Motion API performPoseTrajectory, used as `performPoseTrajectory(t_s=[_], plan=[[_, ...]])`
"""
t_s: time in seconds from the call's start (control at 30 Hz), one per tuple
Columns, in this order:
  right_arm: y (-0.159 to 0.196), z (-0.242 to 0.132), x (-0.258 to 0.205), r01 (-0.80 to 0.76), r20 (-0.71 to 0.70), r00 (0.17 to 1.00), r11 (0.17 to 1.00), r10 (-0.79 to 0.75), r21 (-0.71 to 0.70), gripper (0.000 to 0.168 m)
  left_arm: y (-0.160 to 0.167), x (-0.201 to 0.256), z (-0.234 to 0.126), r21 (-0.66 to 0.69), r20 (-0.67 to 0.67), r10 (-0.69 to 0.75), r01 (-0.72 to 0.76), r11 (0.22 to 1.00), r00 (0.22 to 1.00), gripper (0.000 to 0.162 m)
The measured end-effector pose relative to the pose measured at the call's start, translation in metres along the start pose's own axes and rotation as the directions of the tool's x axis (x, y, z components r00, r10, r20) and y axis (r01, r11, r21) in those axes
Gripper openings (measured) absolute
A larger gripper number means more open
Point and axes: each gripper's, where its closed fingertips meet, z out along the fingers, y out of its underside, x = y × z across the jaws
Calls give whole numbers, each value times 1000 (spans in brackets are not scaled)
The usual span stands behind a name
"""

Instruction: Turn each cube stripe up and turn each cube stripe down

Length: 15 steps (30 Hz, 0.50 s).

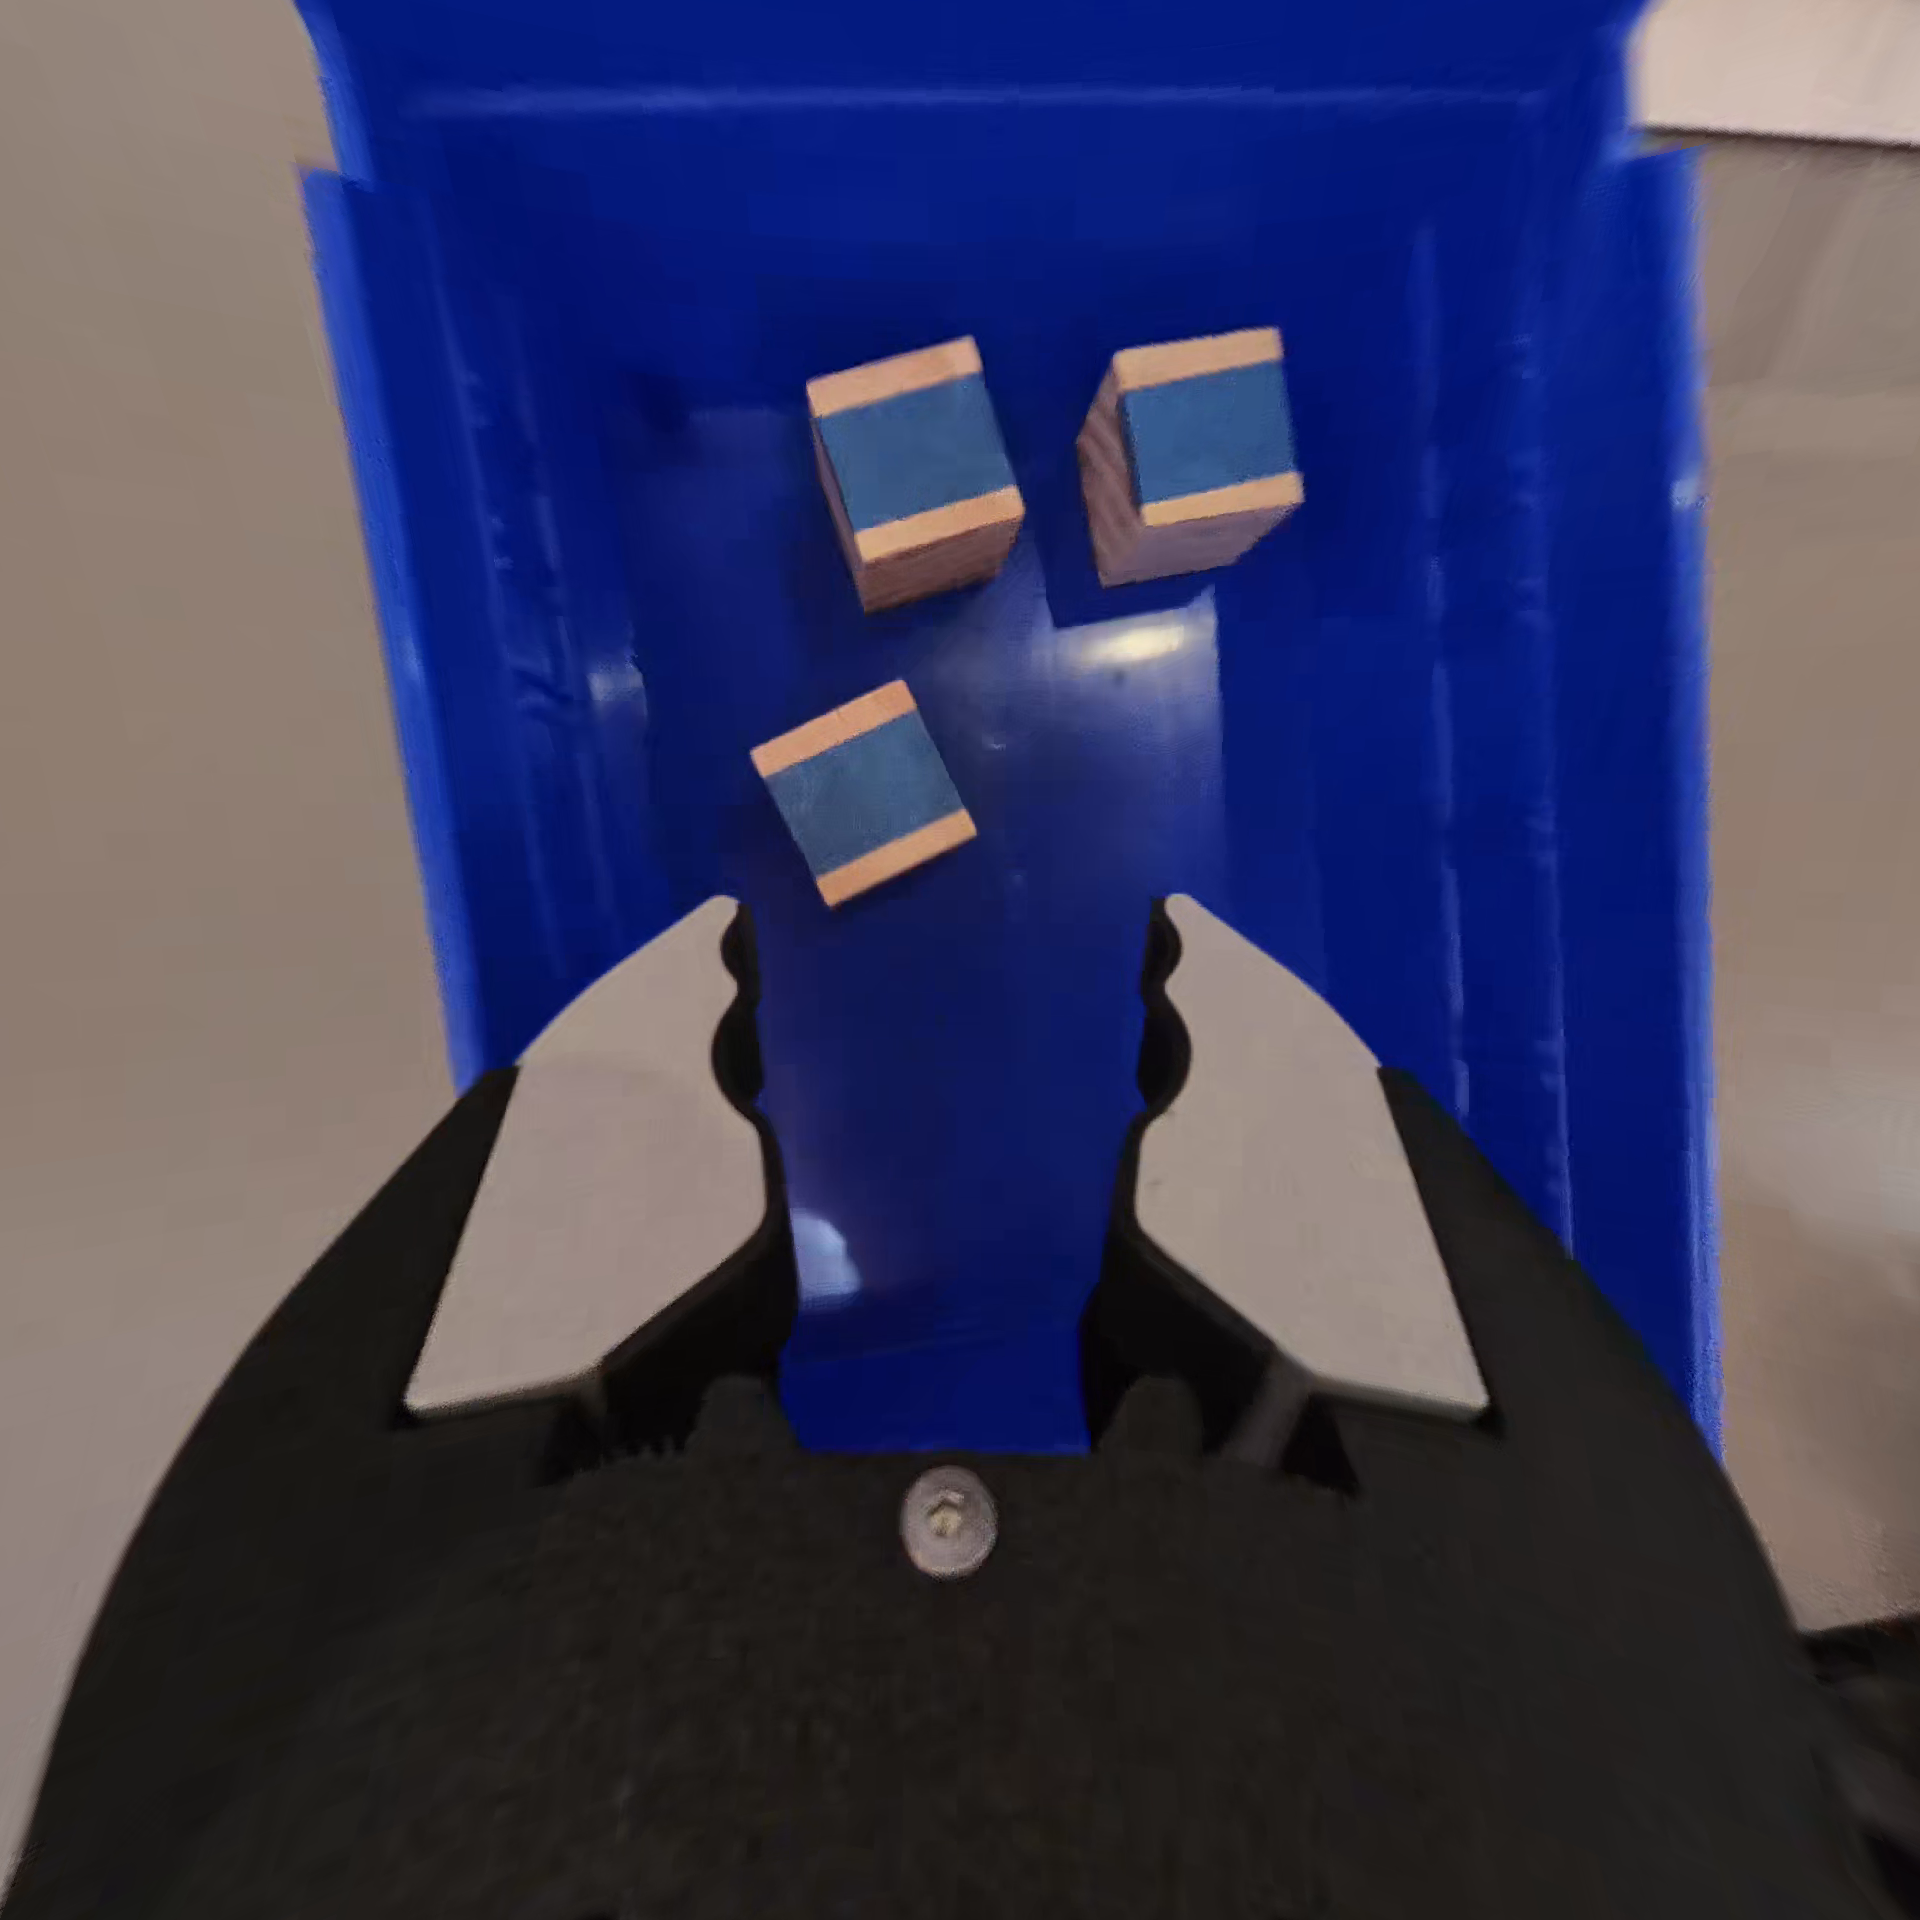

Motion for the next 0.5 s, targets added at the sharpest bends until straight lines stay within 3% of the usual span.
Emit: performPoseTrajectory(t_s=[0.17,0.37,0.43,0.5], plan=[[16,-6,2,61,-81,994,996,-67,-72,61,-5,-14,55,-123,34,-122,125,985,992,64],[1,-29,-3,114,-108,987,993,-115,-16,61,-3,-26,72,-175,126,-192,212,961,973,62],[1,-33,-4,109,-97,989,994,-109,-5,60,-2,-27,77,-200,140,-205,231,952,969,47],[4,-36,-4,101,-94,990,995,-101,-8,60,-2,-28,76,-211,156,-212,242,947,965,46]])
